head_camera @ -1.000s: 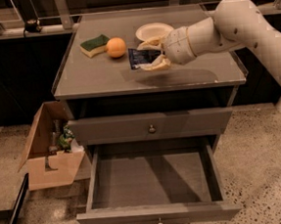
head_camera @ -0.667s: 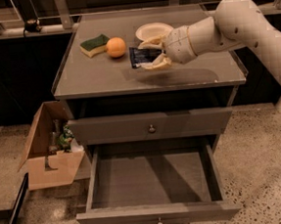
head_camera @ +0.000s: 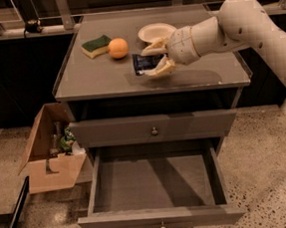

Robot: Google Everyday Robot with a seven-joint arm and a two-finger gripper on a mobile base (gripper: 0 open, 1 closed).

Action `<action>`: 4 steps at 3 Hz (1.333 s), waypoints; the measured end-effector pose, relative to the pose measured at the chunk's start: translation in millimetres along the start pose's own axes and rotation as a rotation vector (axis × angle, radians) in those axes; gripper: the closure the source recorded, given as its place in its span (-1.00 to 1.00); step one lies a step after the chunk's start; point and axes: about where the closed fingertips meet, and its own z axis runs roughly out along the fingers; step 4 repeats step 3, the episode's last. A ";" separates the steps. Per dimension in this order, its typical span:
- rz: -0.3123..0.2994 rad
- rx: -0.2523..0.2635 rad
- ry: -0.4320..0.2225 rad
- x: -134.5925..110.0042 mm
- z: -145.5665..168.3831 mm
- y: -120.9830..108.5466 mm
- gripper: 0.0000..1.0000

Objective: Pick rxbar blueberry from middle drawer and place on counter

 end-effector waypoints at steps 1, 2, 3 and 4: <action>0.000 0.000 0.000 0.0 0.0 0.0 -0.92; 0.000 0.000 0.000 0.0 0.0 0.0 -1.00; 0.000 0.000 0.000 0.0 0.1 0.0 -1.00; 0.000 0.000 0.000 0.0 0.1 0.0 -1.00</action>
Offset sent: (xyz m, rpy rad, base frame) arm 0.0000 0.0000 0.0000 0.0000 0.0000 0.0000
